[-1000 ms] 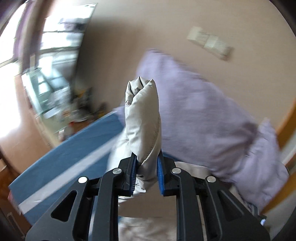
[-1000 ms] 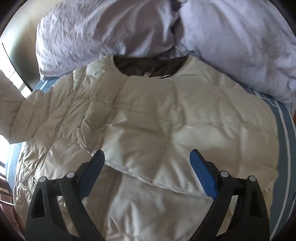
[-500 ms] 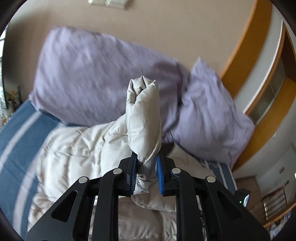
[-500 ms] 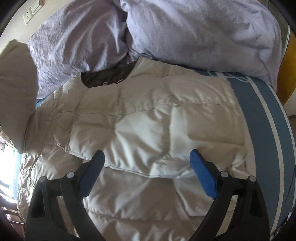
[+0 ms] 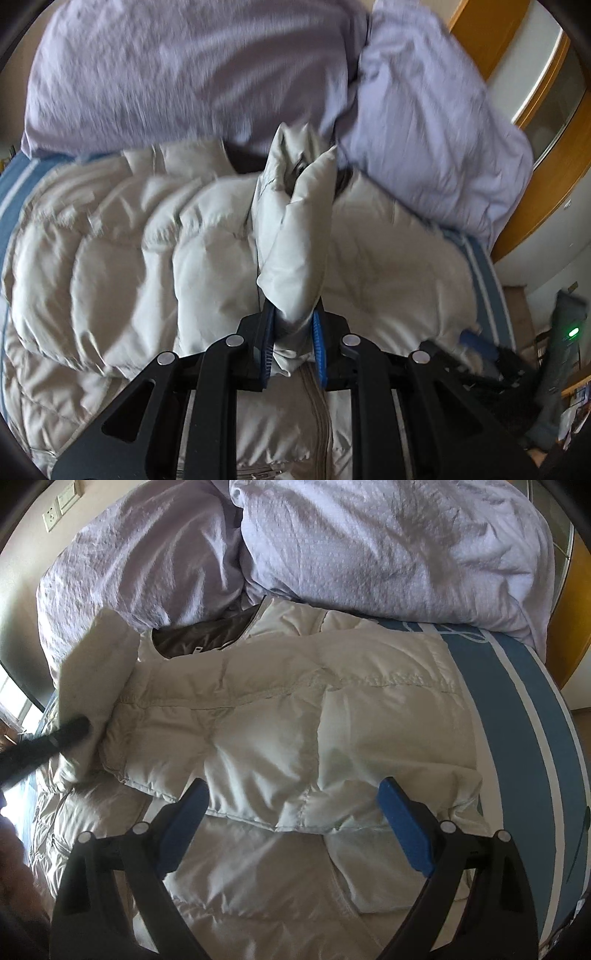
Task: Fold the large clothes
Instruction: 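Lay the sleeve across the jacket front and open the left gripper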
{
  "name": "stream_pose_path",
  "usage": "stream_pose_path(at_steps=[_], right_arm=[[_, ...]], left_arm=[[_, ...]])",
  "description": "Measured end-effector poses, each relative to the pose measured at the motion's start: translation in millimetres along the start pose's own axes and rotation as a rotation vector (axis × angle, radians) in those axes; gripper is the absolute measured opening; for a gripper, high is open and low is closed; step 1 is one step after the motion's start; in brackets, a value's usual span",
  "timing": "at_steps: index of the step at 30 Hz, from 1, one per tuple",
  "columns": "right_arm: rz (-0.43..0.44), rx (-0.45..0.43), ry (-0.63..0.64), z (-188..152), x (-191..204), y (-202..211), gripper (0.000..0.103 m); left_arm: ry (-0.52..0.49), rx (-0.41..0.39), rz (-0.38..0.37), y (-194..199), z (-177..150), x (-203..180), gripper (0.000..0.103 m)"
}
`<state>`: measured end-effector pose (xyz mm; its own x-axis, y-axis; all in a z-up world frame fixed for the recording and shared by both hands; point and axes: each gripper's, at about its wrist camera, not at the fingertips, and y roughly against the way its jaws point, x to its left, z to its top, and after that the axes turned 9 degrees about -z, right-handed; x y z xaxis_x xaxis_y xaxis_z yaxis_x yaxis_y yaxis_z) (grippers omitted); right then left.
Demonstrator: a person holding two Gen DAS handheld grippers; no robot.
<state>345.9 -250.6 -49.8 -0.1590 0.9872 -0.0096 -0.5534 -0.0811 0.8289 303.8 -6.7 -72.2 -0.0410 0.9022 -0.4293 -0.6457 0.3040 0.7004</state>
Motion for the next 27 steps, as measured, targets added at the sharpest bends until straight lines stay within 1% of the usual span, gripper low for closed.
stream_pose_path(at_steps=[5, 7, 8, 10, 12, 13, 15, 18, 20, 22, 23, 25, 27], right_arm=[[-0.009, -0.004, -0.01, 0, -4, -2, 0.093], [-0.013, -0.005, -0.016, 1, -5, -2, 0.093], [-0.016, -0.007, -0.02, 2, -5, -2, 0.093], [-0.019, -0.009, -0.026, 3, -6, -1, 0.093], [-0.02, -0.016, -0.032, 5, -6, 2, 0.093], [-0.019, -0.019, -0.033, 6, -5, 3, 0.093], [-0.014, -0.026, -0.033, 8, -3, 5, 0.093], [0.001, -0.042, -0.019, 12, 8, 11, 0.092], [0.015, -0.049, -0.007, 15, 16, 14, 0.09], [0.032, -0.051, 0.008, 16, 26, 16, 0.085], [0.045, -0.05, 0.017, 17, 33, 17, 0.084], [0.063, -0.049, 0.028, 18, 43, 19, 0.079], [0.083, -0.051, 0.036, 18, 52, 22, 0.076]], left_arm=[[-0.036, 0.036, 0.033, -12, -7, -6, 0.018], [-0.044, 0.044, 0.026, -11, -6, -9, 0.024], [-0.046, 0.046, 0.019, -11, -5, -11, 0.028], [-0.046, 0.051, -0.007, -8, -5, -14, 0.053], [-0.052, 0.04, -0.015, -4, -4, -18, 0.063], [-0.054, 0.036, -0.017, 0, -4, -18, 0.065], [-0.051, 0.027, -0.018, 5, -3, -15, 0.065], [-0.044, 0.008, 0.016, 15, -5, -2, 0.065], [-0.039, -0.002, 0.046, 19, -6, 8, 0.065], [-0.04, -0.011, 0.09, 24, -7, 19, 0.065], [-0.044, -0.014, 0.117, 25, -8, 26, 0.065], [-0.048, -0.015, 0.153, 28, -10, 35, 0.065], [-0.048, -0.017, 0.188, 30, -11, 46, 0.065]])
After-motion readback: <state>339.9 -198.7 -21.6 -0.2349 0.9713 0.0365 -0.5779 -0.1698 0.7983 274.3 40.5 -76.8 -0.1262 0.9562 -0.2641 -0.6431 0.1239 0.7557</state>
